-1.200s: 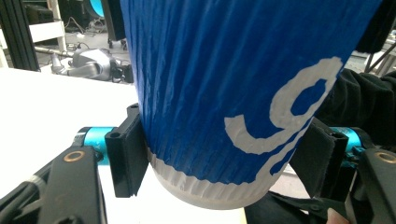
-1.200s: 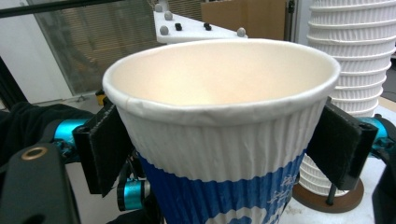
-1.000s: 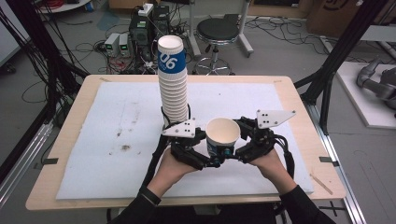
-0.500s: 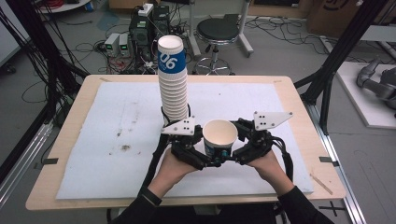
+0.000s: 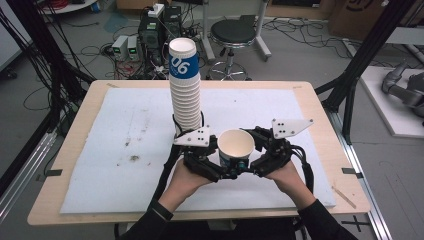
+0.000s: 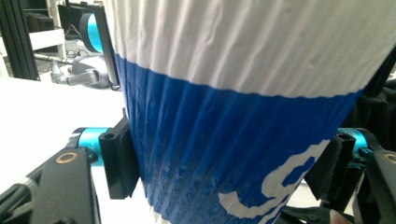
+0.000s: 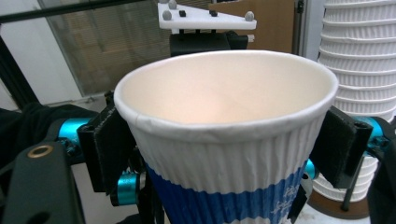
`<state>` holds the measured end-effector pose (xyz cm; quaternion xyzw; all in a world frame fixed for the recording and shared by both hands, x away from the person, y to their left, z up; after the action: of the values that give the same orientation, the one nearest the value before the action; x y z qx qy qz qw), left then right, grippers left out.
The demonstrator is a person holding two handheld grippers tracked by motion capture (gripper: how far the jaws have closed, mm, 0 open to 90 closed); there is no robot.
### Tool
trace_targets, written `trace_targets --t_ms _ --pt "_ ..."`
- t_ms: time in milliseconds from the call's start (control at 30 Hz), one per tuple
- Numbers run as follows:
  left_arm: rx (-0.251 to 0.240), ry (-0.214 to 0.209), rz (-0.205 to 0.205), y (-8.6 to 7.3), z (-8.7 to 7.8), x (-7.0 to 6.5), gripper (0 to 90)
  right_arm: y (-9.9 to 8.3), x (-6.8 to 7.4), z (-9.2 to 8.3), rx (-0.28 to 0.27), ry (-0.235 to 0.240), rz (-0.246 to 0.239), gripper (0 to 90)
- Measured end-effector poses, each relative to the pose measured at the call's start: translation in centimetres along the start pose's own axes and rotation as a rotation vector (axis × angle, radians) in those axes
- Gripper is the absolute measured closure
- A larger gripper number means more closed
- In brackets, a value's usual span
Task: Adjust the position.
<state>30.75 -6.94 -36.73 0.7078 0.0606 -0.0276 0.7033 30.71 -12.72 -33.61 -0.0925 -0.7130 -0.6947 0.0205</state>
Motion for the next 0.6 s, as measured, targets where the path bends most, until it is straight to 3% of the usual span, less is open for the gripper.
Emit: trace_targets --t_ms 300,600 --pt "-0.005 -0.004 -0.004 0.06 -0.06 -0.04 25.5 0.09 -0.07 -0.05 -0.005 -0.004 -0.012 19.8" --pt "-0.002 0.008 -0.004 0.14 -0.34 0.16 15.5 0.17 -0.3 -0.35 -0.003 -0.024 -0.032 20.4"
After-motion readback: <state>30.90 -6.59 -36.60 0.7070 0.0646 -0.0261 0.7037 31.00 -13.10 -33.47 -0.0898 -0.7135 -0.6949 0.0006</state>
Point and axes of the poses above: each handheld gripper's, and its own axes: z roughly forward along the jaws, y roughly out of its top, x roughly to its left, the point moved 9 cm from there along z, roughly forward along the jaws, and after that the axes turned 7 degrees about -x, right-handed, at the moved point
